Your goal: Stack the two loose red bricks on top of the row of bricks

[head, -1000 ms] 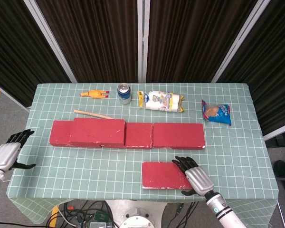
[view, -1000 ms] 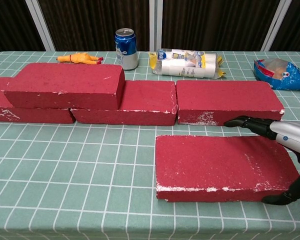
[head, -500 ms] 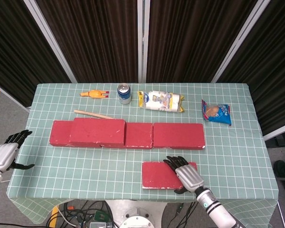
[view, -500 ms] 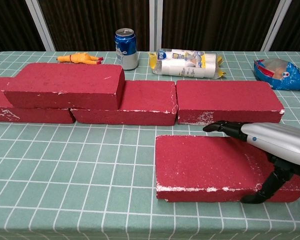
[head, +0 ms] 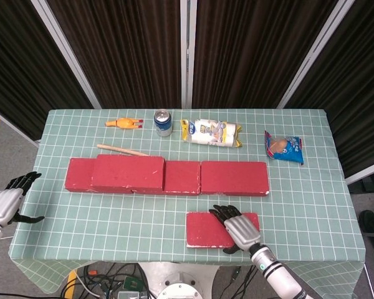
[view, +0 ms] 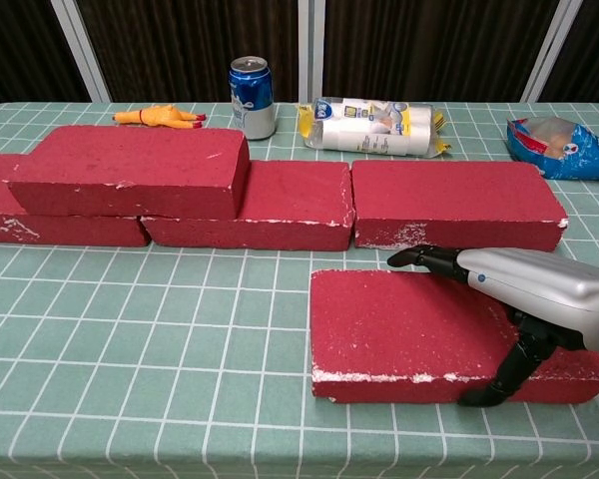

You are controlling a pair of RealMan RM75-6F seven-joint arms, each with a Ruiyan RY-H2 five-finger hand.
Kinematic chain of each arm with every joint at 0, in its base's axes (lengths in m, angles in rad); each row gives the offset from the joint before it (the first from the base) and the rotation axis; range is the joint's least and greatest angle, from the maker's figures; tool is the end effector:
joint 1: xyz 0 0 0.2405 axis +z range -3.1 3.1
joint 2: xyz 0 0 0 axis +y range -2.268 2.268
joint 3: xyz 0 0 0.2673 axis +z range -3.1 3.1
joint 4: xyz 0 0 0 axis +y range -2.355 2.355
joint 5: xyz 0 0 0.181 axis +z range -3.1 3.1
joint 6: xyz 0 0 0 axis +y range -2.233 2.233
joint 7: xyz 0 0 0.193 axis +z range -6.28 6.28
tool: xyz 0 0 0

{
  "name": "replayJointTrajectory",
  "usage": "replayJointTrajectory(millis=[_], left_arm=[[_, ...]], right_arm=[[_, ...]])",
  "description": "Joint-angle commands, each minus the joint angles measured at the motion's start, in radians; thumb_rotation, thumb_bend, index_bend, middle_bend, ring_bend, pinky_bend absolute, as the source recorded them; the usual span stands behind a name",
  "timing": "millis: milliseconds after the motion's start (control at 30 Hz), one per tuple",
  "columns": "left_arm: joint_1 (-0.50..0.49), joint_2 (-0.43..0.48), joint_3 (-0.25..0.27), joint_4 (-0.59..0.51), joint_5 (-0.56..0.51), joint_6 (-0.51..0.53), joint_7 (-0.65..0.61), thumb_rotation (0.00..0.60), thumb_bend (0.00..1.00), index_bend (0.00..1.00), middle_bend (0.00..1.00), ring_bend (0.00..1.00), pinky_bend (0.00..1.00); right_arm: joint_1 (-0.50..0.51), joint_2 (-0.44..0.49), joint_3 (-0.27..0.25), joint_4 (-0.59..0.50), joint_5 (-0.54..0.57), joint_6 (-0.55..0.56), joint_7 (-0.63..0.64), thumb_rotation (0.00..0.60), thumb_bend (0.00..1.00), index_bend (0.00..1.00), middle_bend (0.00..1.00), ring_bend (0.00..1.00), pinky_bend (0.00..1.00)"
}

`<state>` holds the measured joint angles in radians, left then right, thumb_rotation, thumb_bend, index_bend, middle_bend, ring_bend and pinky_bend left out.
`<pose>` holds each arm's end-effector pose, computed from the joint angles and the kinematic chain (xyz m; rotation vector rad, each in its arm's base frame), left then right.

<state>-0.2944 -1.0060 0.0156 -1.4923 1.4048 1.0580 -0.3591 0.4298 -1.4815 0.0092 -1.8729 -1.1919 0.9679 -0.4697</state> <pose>-0.3500 0.2750 0.1775 -1.4931 -1.2753 -0.7344 -0.1757 -0.2460 -0.0306 1.9848 -1.2898 0.8172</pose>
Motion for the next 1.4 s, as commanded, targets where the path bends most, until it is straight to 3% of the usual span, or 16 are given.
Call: replayJointTrajectory(millis=[33,200,500,667,867,1100,1400], left_arm=[[0.000,-0.001,0.000,0.002,0.001,-0.001,-0.001,0.600,0.00,0.01,0.00,0.00,0.00],[0.004,-0.006,-0.003,0.008,-0.001,0.006,0.000,0.600,0.00,0.01,0.00,0.00,0.00],[0.007,-0.007,-0.002,0.008,0.001,0.006,0.002,0.600,0.00,0.01,0.00,0.00,0.00],[0.007,-0.004,-0.003,0.002,0.003,0.007,0.007,0.600,0.00,0.01,0.00,0.00,0.00],[0.008,0.004,-0.002,-0.019,0.009,0.014,0.018,0.600,0.00,0.01,0.00,0.00,0.00],[0.018,0.001,-0.008,-0.036,0.014,0.044,0.029,0.600,0.00,0.01,0.00,0.00,0.00],[0.047,0.012,-0.017,-0.061,0.030,0.125,0.067,0.600,0.00,0.01,0.00,0.00,0.00]], right_arm=[[0.005,-0.007,-0.002,0.007,0.009,0.007,-0.004,0.600,0.00,0.00,0.05,0.00,0.00],[0.010,-0.013,-0.003,0.009,0.025,0.018,0.002,0.600,0.03,0.00,0.10,0.01,0.07],[0.013,-0.011,-0.012,0.006,0.031,0.040,0.012,0.600,0.10,0.05,0.21,0.15,0.24],[0.006,0.004,-0.021,-0.007,0.000,0.066,0.028,0.600,0.11,0.06,0.21,0.16,0.25],[0.000,0.085,-0.011,-0.074,-0.079,0.111,0.066,0.600,0.11,0.06,0.21,0.16,0.25],[0.084,0.228,0.104,-0.086,-0.042,0.015,0.211,0.600,0.12,0.07,0.21,0.16,0.25],[0.215,0.315,0.208,0.083,-0.045,-0.137,0.346,0.600,0.12,0.07,0.21,0.16,0.25]])
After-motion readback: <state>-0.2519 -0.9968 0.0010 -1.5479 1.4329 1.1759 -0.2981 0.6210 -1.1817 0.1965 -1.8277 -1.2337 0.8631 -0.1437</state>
